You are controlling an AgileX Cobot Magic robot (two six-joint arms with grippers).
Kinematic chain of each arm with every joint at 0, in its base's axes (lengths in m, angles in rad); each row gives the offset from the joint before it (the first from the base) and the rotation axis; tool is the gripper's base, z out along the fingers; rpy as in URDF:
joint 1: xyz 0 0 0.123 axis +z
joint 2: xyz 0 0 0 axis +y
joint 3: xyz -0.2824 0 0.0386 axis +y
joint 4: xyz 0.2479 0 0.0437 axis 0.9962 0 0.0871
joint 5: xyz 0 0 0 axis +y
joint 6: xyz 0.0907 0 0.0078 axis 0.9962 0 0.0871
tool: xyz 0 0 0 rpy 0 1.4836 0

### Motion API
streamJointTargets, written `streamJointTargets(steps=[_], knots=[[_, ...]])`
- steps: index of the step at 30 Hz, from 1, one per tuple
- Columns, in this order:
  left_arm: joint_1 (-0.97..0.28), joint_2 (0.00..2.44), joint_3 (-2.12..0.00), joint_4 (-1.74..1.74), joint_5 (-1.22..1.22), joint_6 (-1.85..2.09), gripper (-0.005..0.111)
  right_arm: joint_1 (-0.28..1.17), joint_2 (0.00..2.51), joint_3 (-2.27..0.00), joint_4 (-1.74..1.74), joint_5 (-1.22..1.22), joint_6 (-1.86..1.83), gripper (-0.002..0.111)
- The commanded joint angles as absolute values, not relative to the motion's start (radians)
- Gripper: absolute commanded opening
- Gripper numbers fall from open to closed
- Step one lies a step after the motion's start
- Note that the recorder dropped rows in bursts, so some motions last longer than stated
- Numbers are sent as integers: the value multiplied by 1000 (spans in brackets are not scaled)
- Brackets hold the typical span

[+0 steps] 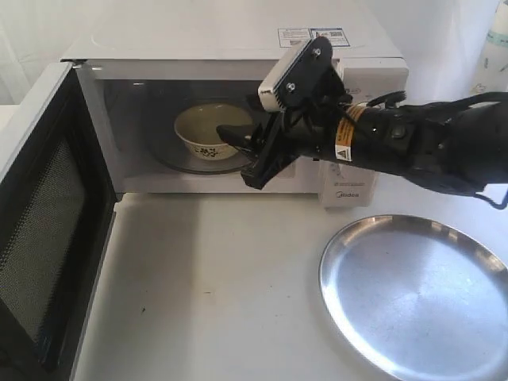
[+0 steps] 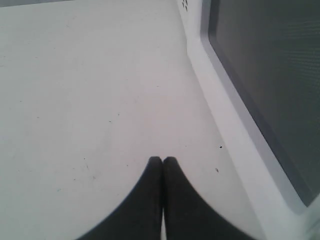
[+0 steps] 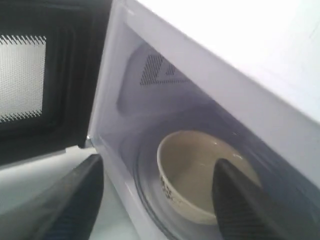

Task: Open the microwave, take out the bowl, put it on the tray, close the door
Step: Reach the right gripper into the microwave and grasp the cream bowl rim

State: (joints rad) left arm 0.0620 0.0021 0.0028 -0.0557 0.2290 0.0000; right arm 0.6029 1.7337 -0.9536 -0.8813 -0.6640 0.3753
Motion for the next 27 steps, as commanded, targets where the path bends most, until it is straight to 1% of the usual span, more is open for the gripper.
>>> streamJointTargets(steps=[1,6,10,14,19,23,27], knots=[[57,0,0,-64,232,0,0,632,1854,-994,-847,-622,241,61],[57,0,0,-64,232,0,0,658,2015,-1117,-845,-583,203,61],[57,0,0,-64,232,0,0,682,2093,-1225,-834,-497,205,61],[57,0,0,-64,232,0,0,724,2102,-1272,-836,-425,202,61],[57,0,0,-64,232,0,0,766,2074,-1302,-845,-404,199,60],[57,0,0,-64,232,0,0,772,2075,-1357,-834,-394,154,60],[57,0,0,-64,232,0,0,772,2119,-1446,-797,-271,156,60]])
